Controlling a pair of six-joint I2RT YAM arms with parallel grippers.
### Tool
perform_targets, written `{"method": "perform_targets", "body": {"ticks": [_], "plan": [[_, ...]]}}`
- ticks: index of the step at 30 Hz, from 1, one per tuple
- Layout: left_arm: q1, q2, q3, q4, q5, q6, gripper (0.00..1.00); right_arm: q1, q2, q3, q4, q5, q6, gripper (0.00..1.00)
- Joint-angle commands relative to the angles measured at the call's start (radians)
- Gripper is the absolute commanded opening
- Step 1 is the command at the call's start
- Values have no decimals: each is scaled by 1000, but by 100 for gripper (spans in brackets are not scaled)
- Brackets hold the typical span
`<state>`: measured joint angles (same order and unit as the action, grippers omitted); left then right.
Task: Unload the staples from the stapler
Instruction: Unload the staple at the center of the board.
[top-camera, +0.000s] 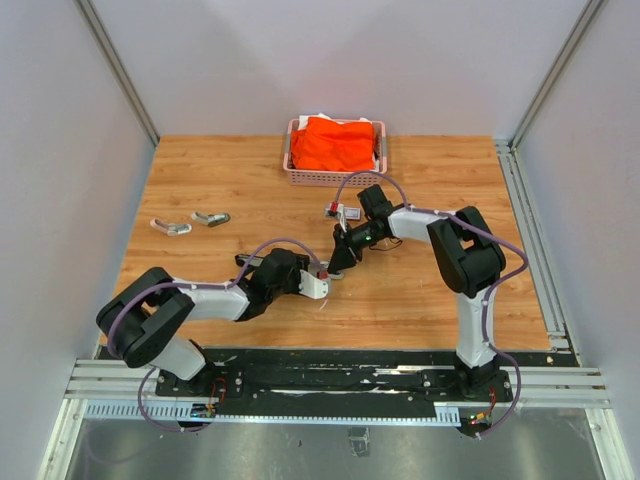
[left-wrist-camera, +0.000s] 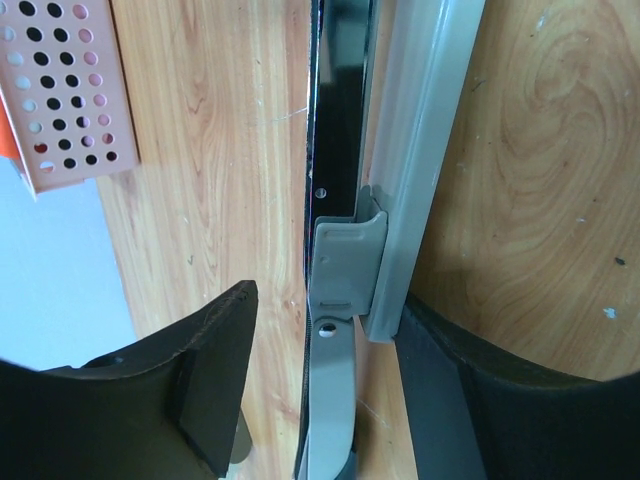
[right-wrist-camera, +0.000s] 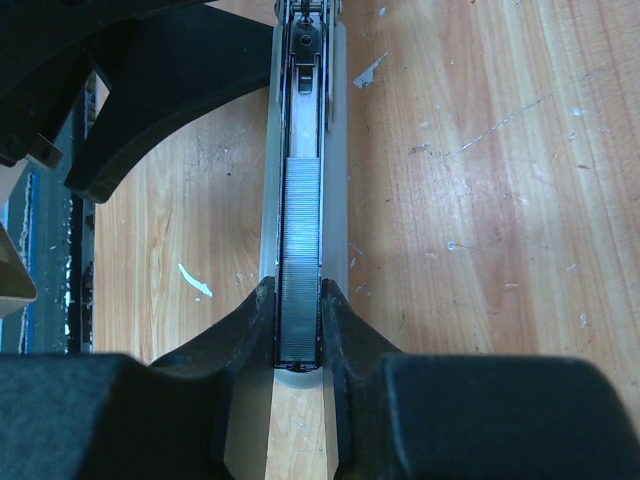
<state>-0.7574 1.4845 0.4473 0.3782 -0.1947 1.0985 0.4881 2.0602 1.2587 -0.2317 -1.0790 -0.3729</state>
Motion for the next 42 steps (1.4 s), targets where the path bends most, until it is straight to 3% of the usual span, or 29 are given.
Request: {"method": "perform_targets", "body": {"ticks": [1, 8, 14, 20, 25, 31, 34, 42], "plan": [[-16, 61, -25, -102, -3, -13, 63, -12, 43, 19, -57, -65, 15, 16], [-28, 65, -31, -105, -14, 4, 63, -25, 60, 30, -69, -97, 24, 16], [-42, 54, -53, -113, -7, 14, 76, -33, 61, 31, -69, -104, 28, 16], [-44, 30, -43, -167, 9, -13, 74, -40, 57, 36, -69, -110, 32, 16], [-52, 71, -4, -202, -3, -26, 62, -40, 48, 29, -68, -105, 28, 16], [-72, 115, 16, -203, -37, -41, 25, -42, 42, 31, -69, -114, 28, 16], [-72, 114, 16, -201, -50, -50, 19, -44, 43, 31, -69, -116, 30, 17], [-72, 70, 3, -209, -30, -70, 6, -52, 5, 31, -83, -74, 30, 43]]}}
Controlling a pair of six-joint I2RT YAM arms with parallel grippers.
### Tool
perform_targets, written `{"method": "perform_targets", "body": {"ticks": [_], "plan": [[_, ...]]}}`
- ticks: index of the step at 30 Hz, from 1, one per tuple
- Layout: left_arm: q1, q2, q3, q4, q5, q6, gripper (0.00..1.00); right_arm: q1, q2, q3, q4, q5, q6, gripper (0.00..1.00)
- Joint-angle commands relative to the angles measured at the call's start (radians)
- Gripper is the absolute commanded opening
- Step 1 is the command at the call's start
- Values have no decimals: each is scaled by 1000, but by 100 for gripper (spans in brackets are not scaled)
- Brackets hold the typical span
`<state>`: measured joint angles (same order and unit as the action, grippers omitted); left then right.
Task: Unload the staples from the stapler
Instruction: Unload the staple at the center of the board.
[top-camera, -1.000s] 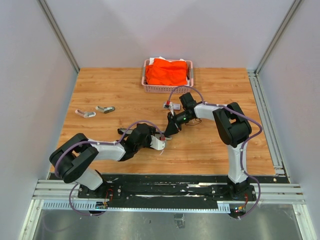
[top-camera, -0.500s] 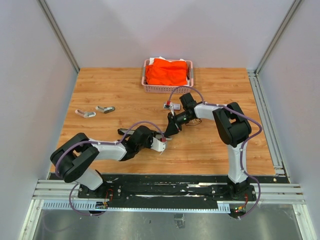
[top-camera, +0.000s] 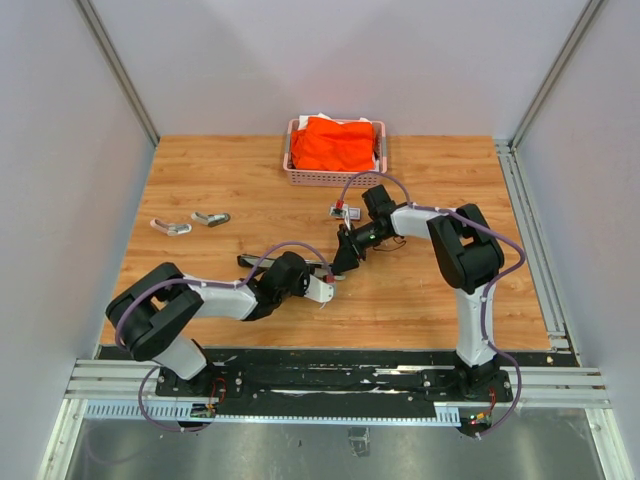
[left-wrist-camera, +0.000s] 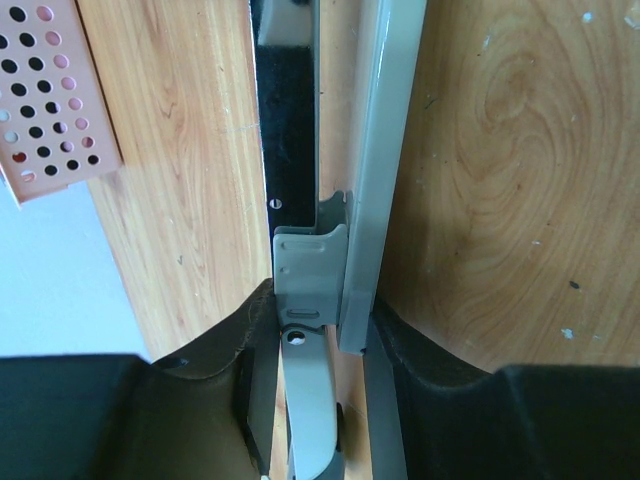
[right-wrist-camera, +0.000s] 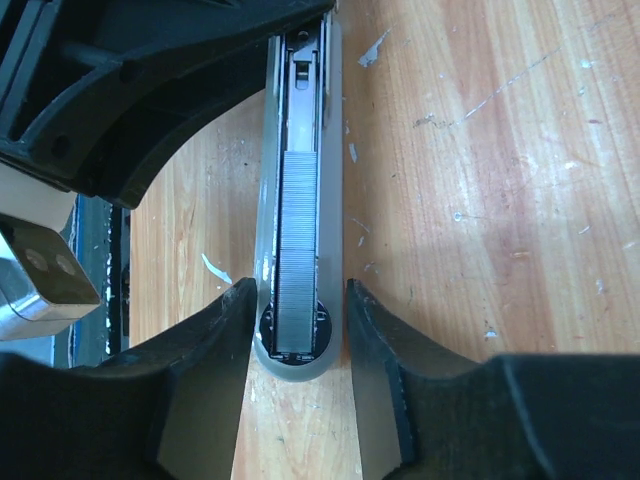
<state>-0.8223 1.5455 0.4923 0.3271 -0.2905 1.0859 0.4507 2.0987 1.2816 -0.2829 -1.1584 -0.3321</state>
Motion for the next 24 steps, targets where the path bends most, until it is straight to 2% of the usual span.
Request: {"method": "perform_targets", "body": {"ticks": [1, 5, 13, 24], "plan": [[-8, 1, -40, -163, 69, -59, 5, -15, -41, 11, -37, 11, -16, 44], [-8, -48, -30, -204, 97, -67, 0, -15, -65, 19, -67, 32, -40, 48], [-8, -158, 21, -384, 203, -93, 0, -27, -143, 43, -127, 65, -82, 51], [-8, -174, 120, -611, 326, -124, 0, -78, -291, 54, -197, 111, -135, 51]]}}
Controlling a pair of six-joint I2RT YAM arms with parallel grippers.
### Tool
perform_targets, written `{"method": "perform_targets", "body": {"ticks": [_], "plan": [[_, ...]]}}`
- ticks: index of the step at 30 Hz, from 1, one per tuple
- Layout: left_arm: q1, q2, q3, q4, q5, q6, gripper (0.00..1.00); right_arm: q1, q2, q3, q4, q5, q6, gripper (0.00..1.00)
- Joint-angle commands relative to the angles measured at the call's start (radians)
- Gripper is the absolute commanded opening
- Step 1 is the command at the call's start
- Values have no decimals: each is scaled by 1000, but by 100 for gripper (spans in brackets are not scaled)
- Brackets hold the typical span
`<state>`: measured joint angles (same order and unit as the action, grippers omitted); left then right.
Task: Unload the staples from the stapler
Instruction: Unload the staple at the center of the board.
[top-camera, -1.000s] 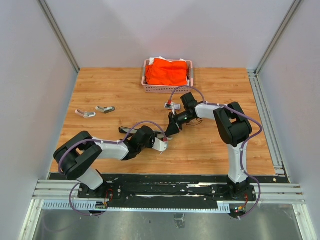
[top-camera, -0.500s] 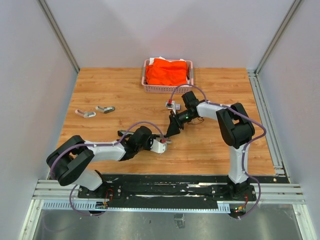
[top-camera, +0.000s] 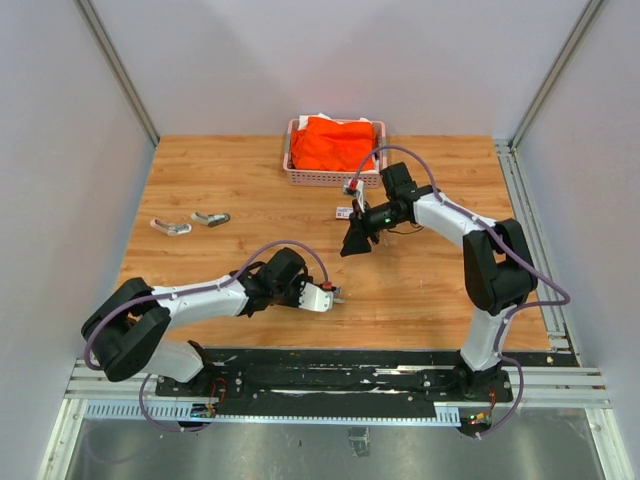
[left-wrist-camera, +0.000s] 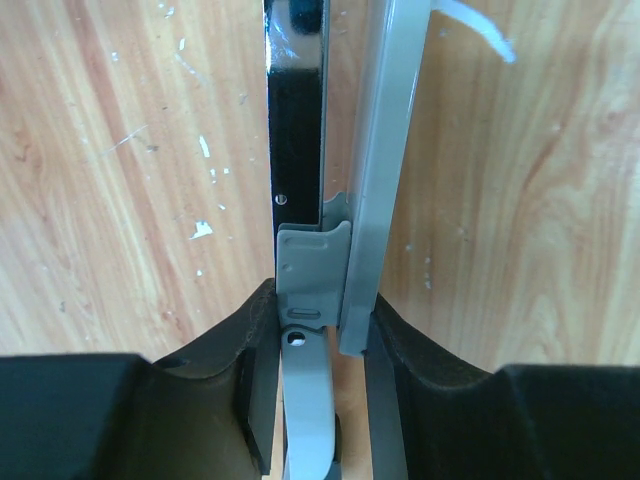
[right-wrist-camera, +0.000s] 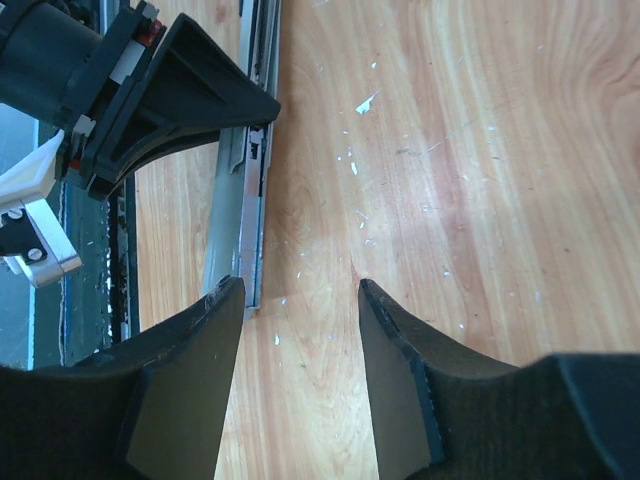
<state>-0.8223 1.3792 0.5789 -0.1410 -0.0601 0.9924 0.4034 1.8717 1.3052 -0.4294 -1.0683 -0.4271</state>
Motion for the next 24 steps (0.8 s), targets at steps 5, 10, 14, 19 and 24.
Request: {"method": "perform_targets", "body": {"ticks": [5, 10, 14, 19, 24], "plan": [[-6, 11, 96, -235, 144, -33, 0, -55, -124, 14, -78, 37, -67, 51], [-6, 38, 156, -332, 206, -34, 0, -72, -176, -4, -109, 40, -94, 54], [5, 58, 209, -400, 265, -32, 0, -86, -219, -20, -128, 35, -109, 55], [42, 94, 294, -493, 363, -36, 0, -114, -274, -39, -129, 24, -114, 55], [74, 144, 388, -593, 454, -34, 0, -156, -320, -50, -128, 3, -119, 56]]}}
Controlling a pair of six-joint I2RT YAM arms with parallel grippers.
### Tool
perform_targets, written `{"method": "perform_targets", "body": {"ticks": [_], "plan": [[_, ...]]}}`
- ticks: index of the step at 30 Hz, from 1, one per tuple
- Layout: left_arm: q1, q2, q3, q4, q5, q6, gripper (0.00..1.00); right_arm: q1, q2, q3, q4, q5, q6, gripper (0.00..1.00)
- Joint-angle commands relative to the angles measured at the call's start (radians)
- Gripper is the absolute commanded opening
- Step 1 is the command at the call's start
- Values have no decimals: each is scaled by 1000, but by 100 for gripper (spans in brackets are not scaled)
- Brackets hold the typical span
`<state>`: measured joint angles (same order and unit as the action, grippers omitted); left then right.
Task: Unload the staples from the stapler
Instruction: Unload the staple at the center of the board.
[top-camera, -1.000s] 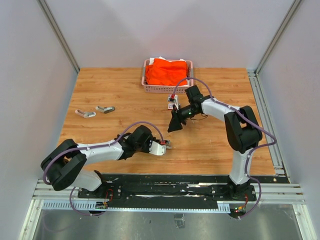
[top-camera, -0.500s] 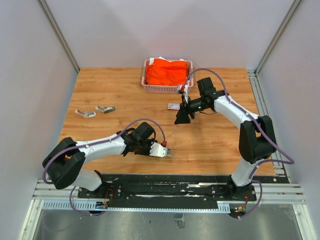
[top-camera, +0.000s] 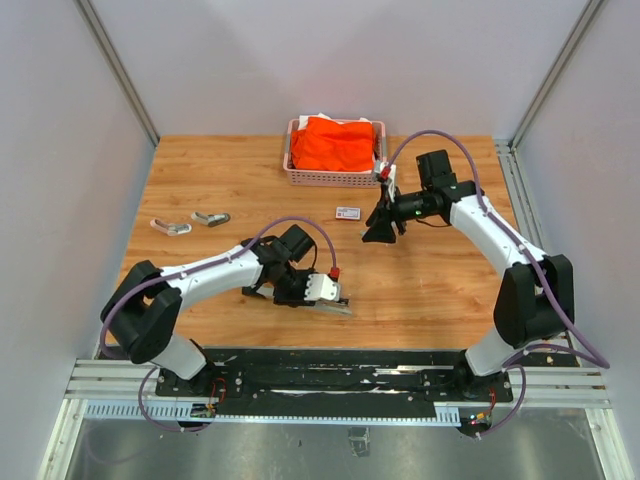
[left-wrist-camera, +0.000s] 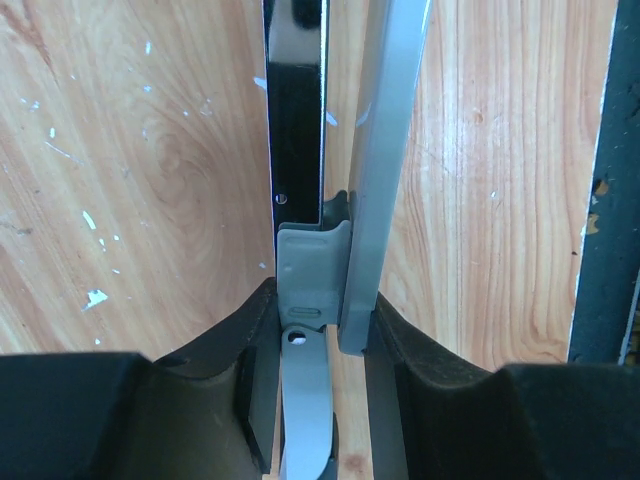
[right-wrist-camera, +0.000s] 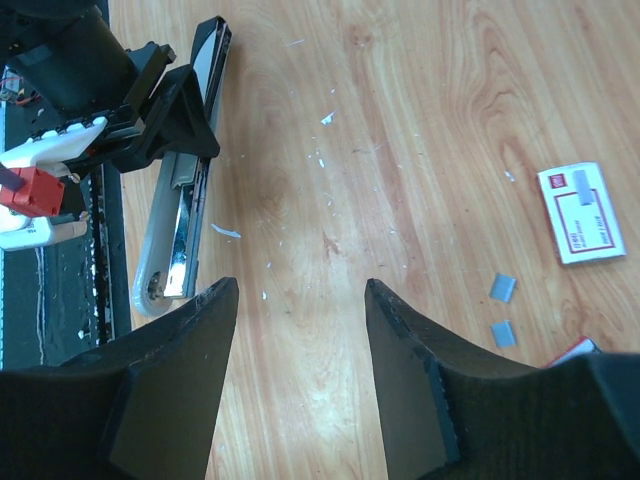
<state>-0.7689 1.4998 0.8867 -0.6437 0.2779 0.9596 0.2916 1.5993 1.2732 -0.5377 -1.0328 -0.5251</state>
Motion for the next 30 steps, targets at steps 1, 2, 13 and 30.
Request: {"method": "perform_targets", "body": {"ticks": [1, 2, 13, 30], "plan": [[24, 39, 99, -110, 129, 1, 0, -49, -54, -20, -18, -36, -24, 56], [26, 51, 117, -129, 137, 2, 0, -55, -60, -24, -14, -38, -24, 56], [101, 242, 363, -381, 281, 9, 0, -113, -98, -84, 47, -81, -6, 56], [191, 611, 750, -744, 476, 132, 0, -149, -111, -132, 106, -117, 15, 56]]}}
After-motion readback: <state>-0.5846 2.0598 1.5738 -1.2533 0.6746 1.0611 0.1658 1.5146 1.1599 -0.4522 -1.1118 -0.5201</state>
